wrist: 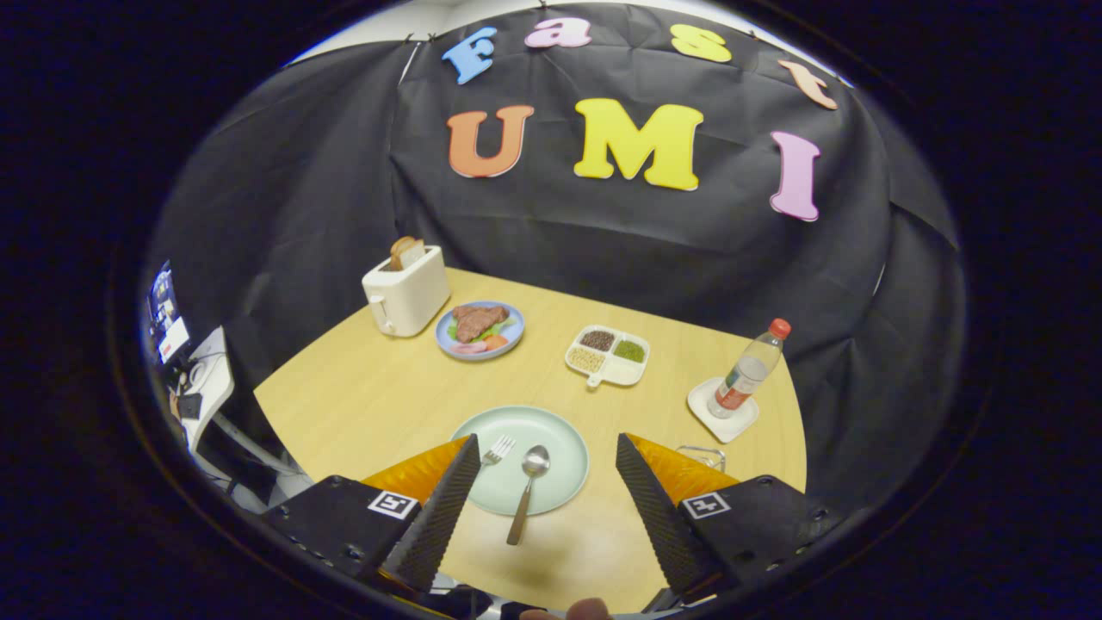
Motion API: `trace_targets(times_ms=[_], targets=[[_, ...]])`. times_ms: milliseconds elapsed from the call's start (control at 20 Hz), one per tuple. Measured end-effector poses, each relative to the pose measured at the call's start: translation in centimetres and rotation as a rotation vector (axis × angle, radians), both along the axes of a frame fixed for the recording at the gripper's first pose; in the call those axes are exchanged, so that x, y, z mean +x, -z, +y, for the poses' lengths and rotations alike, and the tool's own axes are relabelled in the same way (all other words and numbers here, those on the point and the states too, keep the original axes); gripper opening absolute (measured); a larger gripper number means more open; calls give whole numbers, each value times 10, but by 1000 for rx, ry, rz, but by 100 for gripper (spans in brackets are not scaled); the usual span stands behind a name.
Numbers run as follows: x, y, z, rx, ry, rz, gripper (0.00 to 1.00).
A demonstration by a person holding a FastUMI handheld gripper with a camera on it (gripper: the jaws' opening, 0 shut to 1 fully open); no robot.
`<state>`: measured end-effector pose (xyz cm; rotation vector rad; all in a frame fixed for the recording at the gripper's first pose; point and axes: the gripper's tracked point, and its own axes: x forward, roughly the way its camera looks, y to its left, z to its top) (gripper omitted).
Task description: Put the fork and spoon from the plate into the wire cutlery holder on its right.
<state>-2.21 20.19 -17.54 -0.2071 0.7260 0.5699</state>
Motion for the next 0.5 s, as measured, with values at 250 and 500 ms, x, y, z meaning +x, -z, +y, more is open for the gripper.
trace_targets(times_ms=[250,500], targets=[[-28,52,10,-161,-87,165,96],[-40,93,6,-217,-37,344,96]])
